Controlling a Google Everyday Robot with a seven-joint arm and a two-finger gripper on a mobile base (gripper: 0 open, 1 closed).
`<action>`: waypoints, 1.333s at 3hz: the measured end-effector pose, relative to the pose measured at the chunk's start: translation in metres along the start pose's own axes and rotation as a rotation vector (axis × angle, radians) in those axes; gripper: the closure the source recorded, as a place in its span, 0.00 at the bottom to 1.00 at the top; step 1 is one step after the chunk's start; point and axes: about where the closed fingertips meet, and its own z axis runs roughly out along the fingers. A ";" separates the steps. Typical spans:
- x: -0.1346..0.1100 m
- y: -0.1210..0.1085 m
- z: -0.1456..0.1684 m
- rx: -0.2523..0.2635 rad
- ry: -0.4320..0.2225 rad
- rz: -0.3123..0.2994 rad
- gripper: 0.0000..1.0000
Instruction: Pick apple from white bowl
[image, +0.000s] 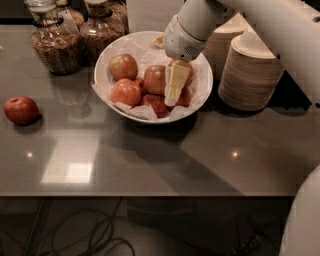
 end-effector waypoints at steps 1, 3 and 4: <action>0.001 0.002 0.007 -0.016 0.000 -0.001 0.00; 0.001 0.002 0.007 -0.016 0.000 -0.001 0.33; 0.001 0.002 0.007 -0.016 0.000 -0.001 0.57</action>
Offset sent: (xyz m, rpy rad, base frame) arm -0.0004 0.0027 -0.0070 -0.0051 0.0127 0.0075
